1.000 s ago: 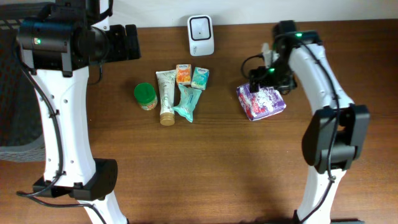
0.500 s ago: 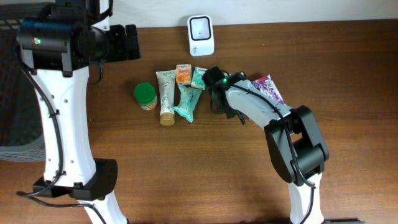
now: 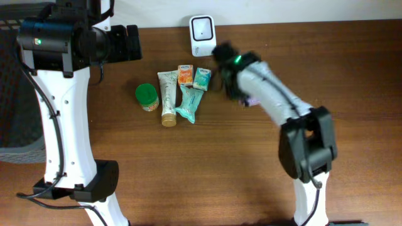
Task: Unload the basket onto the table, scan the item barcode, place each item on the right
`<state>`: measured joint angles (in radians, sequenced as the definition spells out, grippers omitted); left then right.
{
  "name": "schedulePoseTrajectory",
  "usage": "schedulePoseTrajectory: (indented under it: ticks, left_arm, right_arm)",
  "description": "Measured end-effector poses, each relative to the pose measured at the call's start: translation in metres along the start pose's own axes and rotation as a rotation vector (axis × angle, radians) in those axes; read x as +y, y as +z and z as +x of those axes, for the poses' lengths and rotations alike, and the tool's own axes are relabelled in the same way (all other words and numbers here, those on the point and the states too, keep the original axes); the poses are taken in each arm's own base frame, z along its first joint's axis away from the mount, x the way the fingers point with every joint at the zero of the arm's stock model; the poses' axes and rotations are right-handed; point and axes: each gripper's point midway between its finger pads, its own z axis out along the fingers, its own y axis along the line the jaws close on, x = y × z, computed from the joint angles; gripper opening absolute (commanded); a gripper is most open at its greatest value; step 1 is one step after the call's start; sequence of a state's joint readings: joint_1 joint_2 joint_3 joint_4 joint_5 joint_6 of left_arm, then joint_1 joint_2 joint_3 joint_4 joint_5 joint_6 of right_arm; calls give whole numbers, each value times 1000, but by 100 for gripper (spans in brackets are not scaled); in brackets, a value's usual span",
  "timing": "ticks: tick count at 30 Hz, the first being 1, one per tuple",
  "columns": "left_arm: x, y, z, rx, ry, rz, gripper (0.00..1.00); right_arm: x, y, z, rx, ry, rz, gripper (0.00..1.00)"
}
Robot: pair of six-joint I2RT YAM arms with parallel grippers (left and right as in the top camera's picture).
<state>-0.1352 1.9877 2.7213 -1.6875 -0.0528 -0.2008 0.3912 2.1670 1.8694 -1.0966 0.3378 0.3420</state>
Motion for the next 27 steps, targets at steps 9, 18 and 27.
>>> schedulePoseTrajectory:
  ticks: [9, 18, 27]
  left_arm:
    - [0, 0, 0, 0, 0, 0, 99]
    - [0, 0, 0, 0, 0, 0, 99]
    - [0, 0, 0, 0, 0, 0, 99]
  right_arm:
    - [-9, -16, -12, 161, 248, -1118, 4]
    - [-88, 36, 31, 311, 468, -916, 72]
    - [-147, 33, 26, 277, 414, -544, 99]
